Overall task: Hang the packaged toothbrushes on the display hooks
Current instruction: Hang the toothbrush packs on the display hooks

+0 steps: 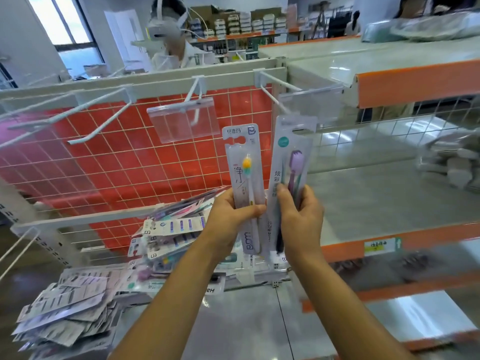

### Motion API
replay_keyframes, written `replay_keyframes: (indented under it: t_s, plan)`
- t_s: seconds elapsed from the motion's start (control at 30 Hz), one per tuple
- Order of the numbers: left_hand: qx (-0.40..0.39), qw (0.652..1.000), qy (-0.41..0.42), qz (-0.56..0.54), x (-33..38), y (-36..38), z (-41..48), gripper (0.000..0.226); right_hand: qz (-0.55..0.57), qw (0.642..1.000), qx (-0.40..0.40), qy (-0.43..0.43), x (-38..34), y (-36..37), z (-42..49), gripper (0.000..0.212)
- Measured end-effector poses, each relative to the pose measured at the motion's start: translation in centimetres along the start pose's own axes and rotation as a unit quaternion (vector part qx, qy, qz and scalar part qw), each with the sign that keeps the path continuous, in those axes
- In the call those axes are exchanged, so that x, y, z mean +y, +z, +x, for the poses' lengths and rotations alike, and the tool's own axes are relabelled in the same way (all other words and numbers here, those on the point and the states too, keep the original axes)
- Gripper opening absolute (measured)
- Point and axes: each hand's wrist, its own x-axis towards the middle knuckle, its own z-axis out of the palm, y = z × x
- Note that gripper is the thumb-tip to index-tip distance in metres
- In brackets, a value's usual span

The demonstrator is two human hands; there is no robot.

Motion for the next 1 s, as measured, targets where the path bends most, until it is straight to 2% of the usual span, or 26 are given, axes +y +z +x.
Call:
replay_keyframes:
  t_s: [0.13, 0.27, 0.37, 0.5, 0.73, 1.0]
  plan:
    - [-0.001, 1.000, 0.001, 0.000, 0.4, 0.7, 0.4, 0.029, 0.004, 1.000, 0.003, -0.014, -0.4, -0.3, 0.6, 0.011]
    - [-0.007, 1.000, 0.016, -0.003, 0.5, 1.0, 0.7, 0.028, -0.002, 1.000, -0.002, -0.017, -0.4, -0.5, 1.2, 0.003]
    - [-0.009, 1.000, 0.027, -0.002, 0.7, 1.2, 0.9, 0.026, -0.016, 1.000, 0.008, -0.017, -0.4, -0.6, 1.8, 0.006]
    - [0.001, 0.999, 0.030, -0.010, 0.8, 1.3, 1.3, 0.027, -0.027, 1.000, -0.002, -0.005, -0.3, -0.5, 2.5, 0.010]
    - [0.020, 0.999, 0.028, -0.026, 0.7, 1.2, 2.2, 0.026, -0.046, 0.999, -0.013, -0.017, 0.7, -0.2, 4.0, 0.004]
    - [0.043, 0.999, 0.025, 0.010, 0.7, 0.2, 3.3, 0.022, -0.116, 0.993, -0.031, 0.000, 2.4, 1.7, 8.4, 0.019]
